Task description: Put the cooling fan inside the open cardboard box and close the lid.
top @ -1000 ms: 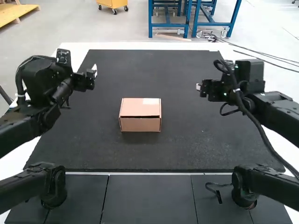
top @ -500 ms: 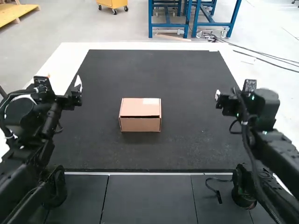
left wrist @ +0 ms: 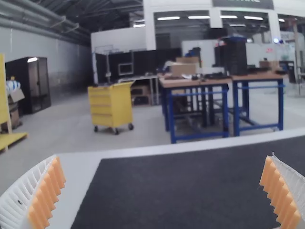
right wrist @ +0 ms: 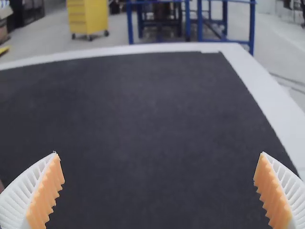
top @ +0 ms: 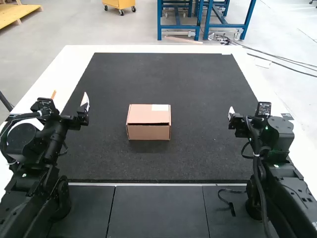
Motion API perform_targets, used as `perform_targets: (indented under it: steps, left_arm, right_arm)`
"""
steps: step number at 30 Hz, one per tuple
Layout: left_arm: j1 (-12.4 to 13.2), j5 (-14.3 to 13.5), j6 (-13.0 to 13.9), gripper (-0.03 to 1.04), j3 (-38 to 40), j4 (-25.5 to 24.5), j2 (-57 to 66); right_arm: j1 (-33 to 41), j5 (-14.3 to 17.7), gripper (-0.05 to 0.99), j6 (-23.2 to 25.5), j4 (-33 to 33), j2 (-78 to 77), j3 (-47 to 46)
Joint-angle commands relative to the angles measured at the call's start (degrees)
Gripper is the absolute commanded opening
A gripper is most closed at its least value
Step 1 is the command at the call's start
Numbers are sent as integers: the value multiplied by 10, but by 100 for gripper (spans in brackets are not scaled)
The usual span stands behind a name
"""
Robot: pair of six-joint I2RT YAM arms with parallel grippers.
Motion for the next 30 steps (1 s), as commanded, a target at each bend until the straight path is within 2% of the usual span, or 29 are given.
perform_targets:
  steps: [1, 3, 5, 7, 10, 16, 18, 20, 24, 30]
  left_arm:
    - [-1, 16, -10, 97, -3, 2, -8]
    - [1, 22, -15, 97, -3, -23, -8]
    - [12, 40, -24, 97, -3, -38, -8]
    - [23, 47, -25, 97, -3, -43, -8]
    - [28, 69, -25, 97, -3, -68, -8]
    - [43, 73, -28, 97, -3, -120, -8]
    - [49, 73, -25, 97, -3, -123, -8]
    - [51, 71, -19, 97, -3, -147, -8]
    - [53, 71, -14, 97, -3, -155, -8]
    - [54, 71, -14, 97, -3, -161, -8]
  right_arm:
    - [9, 5, 91, -9, -5, -50, -65]
    - [9, 4, 91, -13, -23, -85, -79]
    - [7, 1, 91, -15, -52, -123, -85]
    - [2, -18, 91, -12, -78, -154, -85]
    - [-7, -19, 91, -6, -104, -146, -85]
    - [3, -5, 91, -20, -158, -146, -85]
    - [7, -4, 91, -9, -159, -147, -85]
    - [7, -4, 92, -1, -159, -146, -85]
    - [12, -6, 92, 16, -160, -146, -85]
    - [17, 3, 92, 6, -161, -146, -86]
